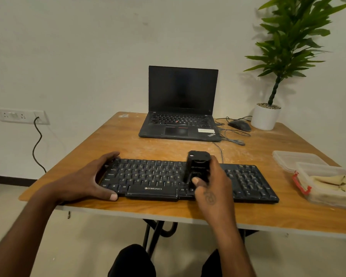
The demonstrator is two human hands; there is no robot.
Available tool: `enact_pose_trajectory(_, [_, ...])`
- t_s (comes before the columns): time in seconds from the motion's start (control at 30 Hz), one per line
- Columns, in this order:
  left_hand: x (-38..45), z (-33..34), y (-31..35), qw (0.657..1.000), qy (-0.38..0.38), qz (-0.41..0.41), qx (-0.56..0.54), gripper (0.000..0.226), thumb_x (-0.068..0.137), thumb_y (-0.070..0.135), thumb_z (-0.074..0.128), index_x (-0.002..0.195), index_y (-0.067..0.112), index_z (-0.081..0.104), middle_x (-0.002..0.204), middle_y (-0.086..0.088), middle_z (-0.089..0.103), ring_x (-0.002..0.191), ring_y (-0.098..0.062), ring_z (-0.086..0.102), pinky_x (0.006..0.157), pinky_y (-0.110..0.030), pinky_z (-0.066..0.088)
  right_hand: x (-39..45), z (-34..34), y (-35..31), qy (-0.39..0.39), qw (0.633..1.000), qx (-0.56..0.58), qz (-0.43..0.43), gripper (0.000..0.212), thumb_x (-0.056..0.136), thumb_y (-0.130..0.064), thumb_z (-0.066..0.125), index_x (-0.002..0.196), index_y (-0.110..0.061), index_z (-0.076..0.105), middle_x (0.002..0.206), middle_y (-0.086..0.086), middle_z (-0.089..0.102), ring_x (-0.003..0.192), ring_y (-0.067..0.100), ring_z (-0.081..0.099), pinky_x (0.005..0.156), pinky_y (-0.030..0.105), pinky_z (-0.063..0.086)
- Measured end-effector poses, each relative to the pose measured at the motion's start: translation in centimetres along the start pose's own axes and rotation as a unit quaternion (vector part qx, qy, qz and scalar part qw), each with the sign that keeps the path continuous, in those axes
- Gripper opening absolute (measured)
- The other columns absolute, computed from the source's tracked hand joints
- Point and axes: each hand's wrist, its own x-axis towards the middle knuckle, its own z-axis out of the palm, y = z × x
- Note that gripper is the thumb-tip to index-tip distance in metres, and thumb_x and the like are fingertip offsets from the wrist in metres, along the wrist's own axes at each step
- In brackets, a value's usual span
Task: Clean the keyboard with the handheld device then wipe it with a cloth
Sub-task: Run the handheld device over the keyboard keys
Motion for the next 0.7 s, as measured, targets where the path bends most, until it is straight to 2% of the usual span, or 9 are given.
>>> enact_pose_trajectory(0.07, [0.0,-0.1,-0.1,1.000,0.001,0.000,0.005,0.122,0.053,0.062,0.094,0.147,0.067,0.016,0.148,0.027,0.033,0.130,0.004,0.041,0.094,-0.018,0.042,0.3,-0.8,0.3,0.023,0.999,-0.007,0.024,0.069,0.087,0.015,0.058,0.145,-0.019,0.044,0.129,0.007,0.061,0.086,-0.010,0.058,0.060,0.002,0.046])
enact_pose_trajectory(0.13, [0.0,-0.1,-0.3,1.000,0.000,0.001,0.006,0.121,0.055,0.059,0.094,0.147,0.067,0.016,0.150,0.024,0.033,0.131,0.001,0.041,0.096,-0.019,0.042,0.3,-1.0,0.2,0.041,0.999,-0.014,0.026,0.068,0.087,0.014,0.059,0.145,-0.018,0.044,0.127,0.007,0.061,0.083,-0.010,0.055,0.057,0.001,0.044])
enact_pose_trajectory(0.23, [0.0,-0.2,-0.5,1.000,0.000,0.000,0.007,0.121,0.056,0.058,0.095,0.147,0.068,0.015,0.152,0.021,0.033,0.133,-0.002,0.042,0.100,-0.025,0.043,-0.2,0.0,-0.6,0.018,1.000,-0.016,0.001,0.061,0.084,0.020,0.055,0.132,-0.018,0.052,0.114,0.003,0.063,0.084,-0.008,0.059,0.059,0.004,0.046])
enact_pose_trajectory(0.33, [0.0,-0.2,-0.7,1.000,0.000,0.003,0.006,0.121,0.056,0.056,0.096,0.146,0.069,0.016,0.152,0.020,0.034,0.134,-0.003,0.042,0.101,-0.024,0.043,-0.6,1.7,-1.2,-0.024,0.999,-0.017,-0.022,0.056,0.084,0.020,0.054,0.117,-0.025,0.052,0.103,-0.002,0.063,0.090,-0.008,0.060,0.062,0.007,0.048])
enact_pose_trajectory(0.4, [-0.1,-0.2,-0.7,1.000,-0.001,0.003,0.004,0.121,0.057,0.055,0.097,0.146,0.069,0.016,0.151,0.021,0.034,0.133,-0.003,0.043,0.099,-0.023,0.044,-0.6,2.4,-1.2,-0.043,0.998,-0.029,-0.031,0.055,0.084,0.018,0.054,0.124,-0.020,0.052,0.107,-0.002,0.063,0.091,-0.005,0.060,0.062,0.006,0.047])
enact_pose_trajectory(0.5, [-0.1,-0.3,-0.6,1.000,-0.006,0.004,0.002,0.121,0.057,0.054,0.097,0.146,0.068,0.016,0.150,0.022,0.033,0.132,-0.003,0.043,0.098,-0.023,0.045,-0.3,1.8,-0.6,-0.035,0.999,-0.011,-0.005,0.062,0.086,0.017,0.055,0.135,-0.019,0.049,0.112,-0.006,0.061,0.093,-0.018,0.057,0.061,0.005,0.047])
enact_pose_trajectory(0.53, [-0.1,-0.2,-0.6,1.000,-0.008,0.004,0.000,0.121,0.058,0.053,0.097,0.146,0.068,0.016,0.149,0.022,0.034,0.131,-0.003,0.044,0.098,-0.024,0.046,-0.3,1.4,-0.4,-0.024,1.000,-0.009,-0.001,0.059,0.087,0.015,0.056,0.134,-0.020,0.049,0.109,-0.009,0.061,0.092,-0.017,0.058,0.060,0.006,0.047])
enact_pose_trajectory(0.6, [-0.1,-0.3,-0.6,1.000,-0.012,0.003,-0.004,0.120,0.059,0.050,0.097,0.146,0.068,0.016,0.149,0.023,0.033,0.130,-0.003,0.045,0.096,-0.023,0.047,-0.3,1.0,-0.6,-0.009,1.000,-0.021,-0.007,0.054,0.088,0.011,0.059,0.128,-0.025,0.049,0.104,-0.011,0.061,0.091,-0.005,0.060,0.057,0.008,0.046])
enact_pose_trajectory(0.7, [-0.2,-0.3,-0.6,1.000,-0.012,0.009,-0.001,0.120,0.060,0.049,0.097,0.146,0.068,0.016,0.149,0.025,0.033,0.132,-0.001,0.043,0.098,-0.021,0.045,-0.5,2.5,-1.7,-0.032,0.999,-0.025,-0.016,0.056,0.085,0.015,0.056,0.122,-0.027,0.051,0.105,-0.006,0.062,0.091,0.001,0.059,0.057,0.009,0.047])
